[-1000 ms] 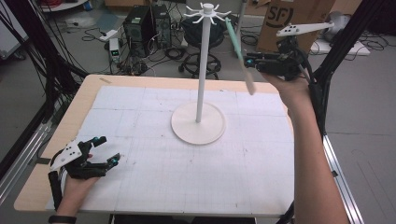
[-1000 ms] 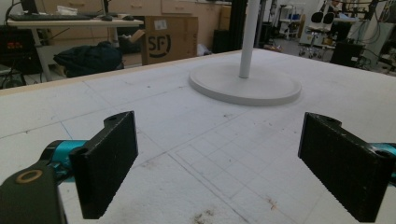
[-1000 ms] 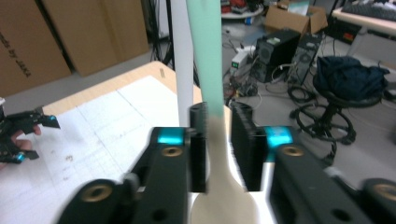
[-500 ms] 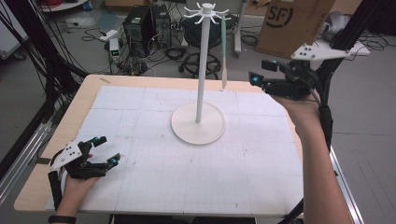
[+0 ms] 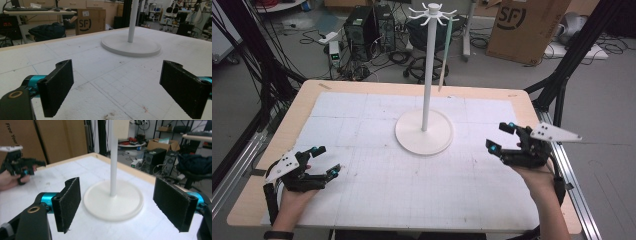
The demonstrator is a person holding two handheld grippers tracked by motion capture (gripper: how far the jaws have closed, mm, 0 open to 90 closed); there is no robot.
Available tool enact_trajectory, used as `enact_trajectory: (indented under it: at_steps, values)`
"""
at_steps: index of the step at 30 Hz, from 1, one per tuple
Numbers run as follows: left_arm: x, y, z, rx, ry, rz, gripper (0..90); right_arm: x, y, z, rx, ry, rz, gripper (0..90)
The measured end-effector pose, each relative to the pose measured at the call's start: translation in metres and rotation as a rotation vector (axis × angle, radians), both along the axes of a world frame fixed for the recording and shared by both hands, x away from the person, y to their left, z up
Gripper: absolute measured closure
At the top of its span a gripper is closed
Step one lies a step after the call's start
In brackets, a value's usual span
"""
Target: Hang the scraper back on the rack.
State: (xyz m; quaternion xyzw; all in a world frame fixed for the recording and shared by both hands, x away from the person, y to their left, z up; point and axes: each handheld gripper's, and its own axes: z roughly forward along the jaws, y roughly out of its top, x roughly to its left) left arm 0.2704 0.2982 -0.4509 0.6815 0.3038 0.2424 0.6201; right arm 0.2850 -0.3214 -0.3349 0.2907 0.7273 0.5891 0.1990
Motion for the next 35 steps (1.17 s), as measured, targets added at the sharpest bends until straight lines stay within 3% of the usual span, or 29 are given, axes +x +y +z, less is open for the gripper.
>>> enact_trajectory:
  at_steps: [4,7,12,17,19,25,28,35]
  values:
    - [0.000,0.000,0.000,0.000,0.000,0.001,12.4,-0.008,-0.010,-0.041,-0.003,0.020,-0.021,19.9]
    - [0.000,0.000,0.000,-0.001,-0.002,0.001,12.3,-0.013,-0.014,-0.060,-0.007,0.024,-0.038,18.5]
    - [-0.001,0.000,0.000,0.000,-0.003,0.004,12.3,-0.020,-0.014,-0.088,-0.043,0.024,-0.039,17.8]
    - [-0.001,0.000,0.000,0.001,-0.007,0.005,12.4,-0.024,-0.015,-0.108,-0.047,0.016,-0.058,17.6]
    - [-0.001,0.000,0.000,0.005,-0.010,0.006,12.4,-0.025,-0.018,-0.112,-0.040,0.018,-0.068,17.3]
    - [-0.001,0.000,0.000,0.002,-0.013,0.006,12.4,-0.031,-0.023,-0.113,0.003,-0.038,-0.084,15.2]
    - [-0.002,0.000,0.000,0.005,-0.012,0.008,12.4,-0.031,-0.023,-0.113,0.012,-0.031,-0.084,15.2]
    - [-0.002,-0.001,0.000,0.006,-0.013,0.006,12.4,-0.034,-0.025,-0.114,0.035,-0.062,-0.087,15.2]
